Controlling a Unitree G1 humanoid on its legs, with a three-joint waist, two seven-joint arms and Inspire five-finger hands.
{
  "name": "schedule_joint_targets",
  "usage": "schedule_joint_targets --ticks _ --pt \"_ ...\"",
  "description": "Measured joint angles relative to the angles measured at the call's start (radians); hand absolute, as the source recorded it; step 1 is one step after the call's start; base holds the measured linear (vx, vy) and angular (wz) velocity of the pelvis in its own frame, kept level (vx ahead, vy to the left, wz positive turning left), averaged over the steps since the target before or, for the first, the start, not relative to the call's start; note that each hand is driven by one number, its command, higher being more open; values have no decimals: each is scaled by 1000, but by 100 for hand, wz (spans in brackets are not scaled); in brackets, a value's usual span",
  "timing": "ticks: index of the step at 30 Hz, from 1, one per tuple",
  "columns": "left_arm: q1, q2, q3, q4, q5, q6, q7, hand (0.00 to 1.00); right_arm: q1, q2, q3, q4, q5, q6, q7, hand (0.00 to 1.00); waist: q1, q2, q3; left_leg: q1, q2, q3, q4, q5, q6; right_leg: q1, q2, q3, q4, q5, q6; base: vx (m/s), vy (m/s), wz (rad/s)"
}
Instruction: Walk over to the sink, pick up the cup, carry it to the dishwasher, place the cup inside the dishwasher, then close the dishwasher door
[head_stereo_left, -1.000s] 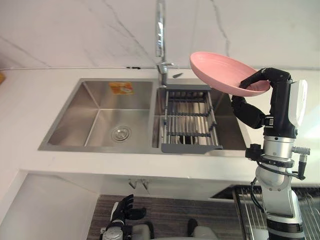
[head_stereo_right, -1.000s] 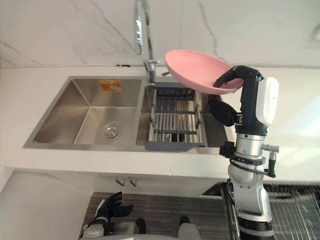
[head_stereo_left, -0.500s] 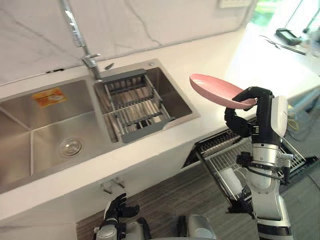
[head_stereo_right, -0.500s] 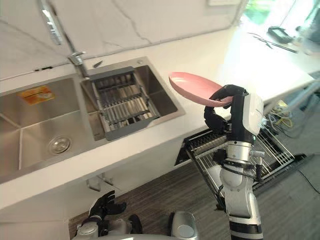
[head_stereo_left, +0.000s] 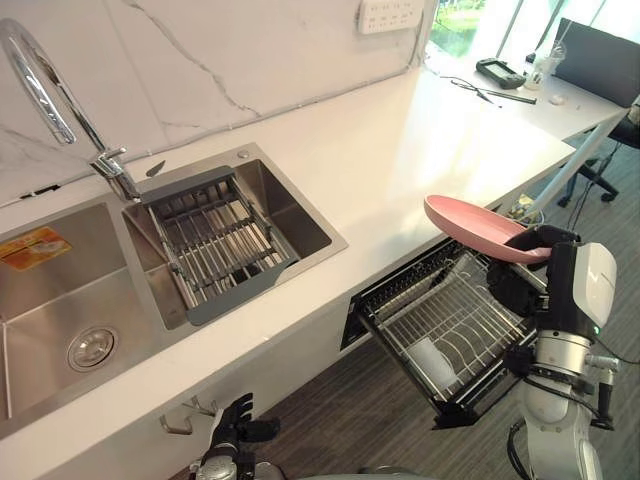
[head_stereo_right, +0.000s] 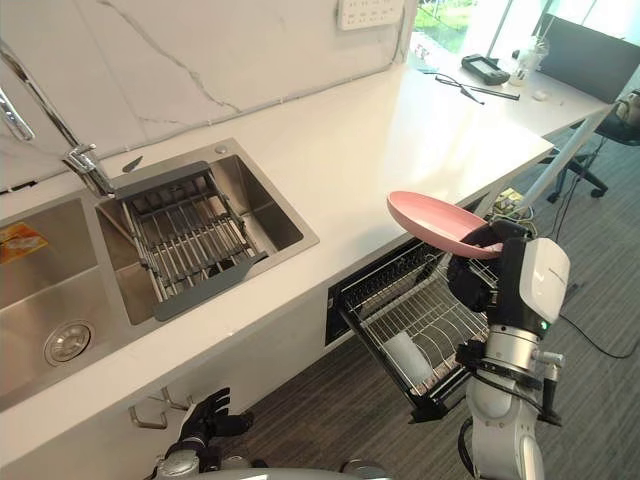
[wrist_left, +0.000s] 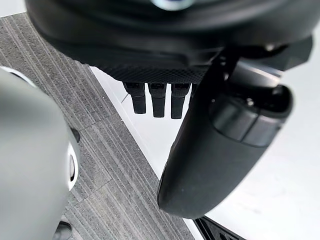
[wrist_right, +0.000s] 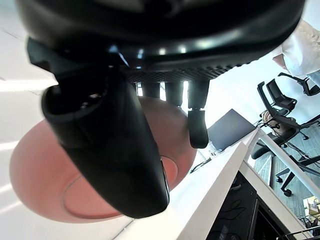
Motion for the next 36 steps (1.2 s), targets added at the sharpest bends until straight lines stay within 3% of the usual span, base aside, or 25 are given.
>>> schedule_joint_targets --ticks 6,14,19,24,30,36 --pt "16 0 0 1 1 1 -1 90 14 5 -88 59 5 9 -26 30 -17 12 -7 13 -33 -27 -53 27 3 14 -17 -28 -21 14 11 12 28 16" --pt "44 -21 2 0 -1 4 -3 90 13 5 -185 249 51 70 -43 30 -38 68 -7 -2 -82 -58 -136 90 23 -22 -45 -60 -17 20 17 -69 21 13" --pt "47 -38 3 -8 -1 4 -6 90 9 -4 -222 297 78 78 -48 30 -45 103 13 -17 -90 -89 -157 108 29 -52 -49 -71 12 20 17 -90 10 11" --pt "32 -41 2 -47 -2 1 -18 90 -92 -43 -240 396 129 80 -61 30 -45 124 92 -81 -91 -92 -141 126 46 -145 -62 -69 92 11 12 -108 31 2" --pt "-14 -38 2 -63 -5 -10 -15 90 -230 -111 -237 461 171 84 -65 30 -43 129 194 -171 -98 -94 -127 149 64 -283 -87 -59 217 -21 4 -90 13 3" --pt "-36 -34 1 -76 -17 -20 0 90 -323 -182 -197 497 206 85 -74 30 -40 135 239 -208 -101 -88 -130 165 63 -357 -99 -42 287 -46 -3 8 -16 -2"
